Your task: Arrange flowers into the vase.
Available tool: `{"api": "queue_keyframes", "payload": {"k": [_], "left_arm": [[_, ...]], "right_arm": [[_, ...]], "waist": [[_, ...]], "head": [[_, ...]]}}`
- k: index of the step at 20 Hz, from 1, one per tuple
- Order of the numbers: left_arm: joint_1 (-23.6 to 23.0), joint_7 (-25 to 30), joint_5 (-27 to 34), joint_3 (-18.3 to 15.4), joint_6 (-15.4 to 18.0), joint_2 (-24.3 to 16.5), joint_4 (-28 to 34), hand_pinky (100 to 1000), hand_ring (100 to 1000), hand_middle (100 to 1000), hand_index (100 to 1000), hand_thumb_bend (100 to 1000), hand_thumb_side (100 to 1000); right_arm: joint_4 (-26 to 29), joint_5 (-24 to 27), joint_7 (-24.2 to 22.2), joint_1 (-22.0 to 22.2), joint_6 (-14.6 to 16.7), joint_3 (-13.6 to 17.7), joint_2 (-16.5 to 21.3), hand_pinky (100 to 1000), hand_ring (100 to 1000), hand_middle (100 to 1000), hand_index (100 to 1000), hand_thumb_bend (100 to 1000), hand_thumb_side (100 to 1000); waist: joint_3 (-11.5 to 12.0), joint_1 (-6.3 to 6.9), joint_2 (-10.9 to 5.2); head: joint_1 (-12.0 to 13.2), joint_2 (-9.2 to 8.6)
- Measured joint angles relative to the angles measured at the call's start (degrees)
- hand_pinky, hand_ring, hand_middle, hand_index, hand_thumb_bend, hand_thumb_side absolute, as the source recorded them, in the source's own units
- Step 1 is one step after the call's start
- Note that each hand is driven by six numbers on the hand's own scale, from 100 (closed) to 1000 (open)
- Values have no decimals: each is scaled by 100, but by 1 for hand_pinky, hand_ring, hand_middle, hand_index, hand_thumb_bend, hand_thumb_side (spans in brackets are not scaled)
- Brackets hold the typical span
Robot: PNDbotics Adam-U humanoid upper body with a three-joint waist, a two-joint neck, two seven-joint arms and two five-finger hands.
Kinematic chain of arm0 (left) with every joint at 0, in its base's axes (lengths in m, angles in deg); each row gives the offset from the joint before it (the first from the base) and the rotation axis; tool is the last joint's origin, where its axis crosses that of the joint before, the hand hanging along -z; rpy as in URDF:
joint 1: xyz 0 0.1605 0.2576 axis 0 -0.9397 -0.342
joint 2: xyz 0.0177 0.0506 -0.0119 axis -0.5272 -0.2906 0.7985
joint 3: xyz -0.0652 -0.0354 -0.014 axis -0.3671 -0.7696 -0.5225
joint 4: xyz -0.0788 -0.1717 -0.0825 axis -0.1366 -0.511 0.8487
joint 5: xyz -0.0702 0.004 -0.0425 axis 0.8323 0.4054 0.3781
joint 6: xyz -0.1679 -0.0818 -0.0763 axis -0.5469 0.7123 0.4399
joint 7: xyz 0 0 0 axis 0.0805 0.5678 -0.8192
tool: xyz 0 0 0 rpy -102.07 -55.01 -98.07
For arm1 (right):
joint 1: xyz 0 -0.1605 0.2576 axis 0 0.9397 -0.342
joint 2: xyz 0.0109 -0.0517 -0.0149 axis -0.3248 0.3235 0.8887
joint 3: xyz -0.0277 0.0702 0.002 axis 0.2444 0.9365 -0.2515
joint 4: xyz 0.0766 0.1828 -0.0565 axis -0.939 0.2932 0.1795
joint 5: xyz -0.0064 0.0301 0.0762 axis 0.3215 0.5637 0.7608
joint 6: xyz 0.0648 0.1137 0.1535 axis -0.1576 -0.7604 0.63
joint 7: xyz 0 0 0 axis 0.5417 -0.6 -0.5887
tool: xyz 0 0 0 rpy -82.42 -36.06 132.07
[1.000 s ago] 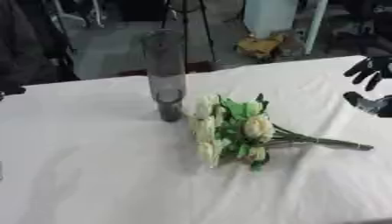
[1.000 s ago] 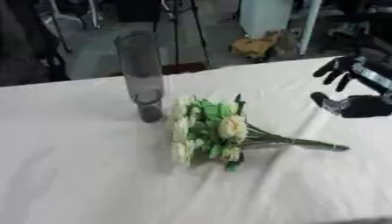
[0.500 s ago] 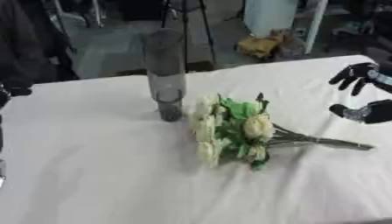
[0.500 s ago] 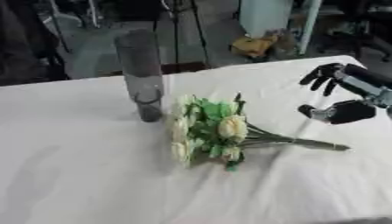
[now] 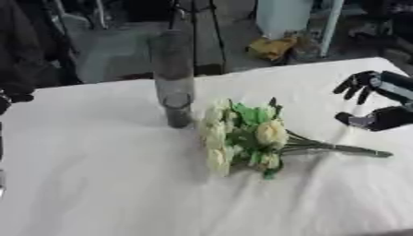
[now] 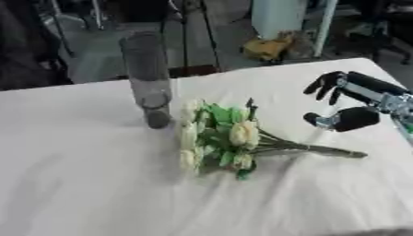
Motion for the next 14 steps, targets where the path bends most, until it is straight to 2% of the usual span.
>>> {"api": "queue_keyframes", "payload": {"k": [7,8,14], "left_arm": [[1,4,14,22,-3,12,-29,636,605,611,725,489,927],[1,5,19,23,-4,24,-29,635,605,611,725,488,927],[2,20,27,28,-16,50,-30,635,605,611,725,486,928]], "right_arm": [[-522,-241,-81,-198,115,-69,-237,577,712,740,807,358,427],[-582,-266,-90,-224,132,-76,-268,577,713,740,808,379,411],[-880,-455,-136,-290,229,-137,-421,578,714,741,808,359,434]], "waist": [[7,1,15],[8,1,15],[44,1,15]], "head": [[-24,40],[-25,41],[-28,42]]}}
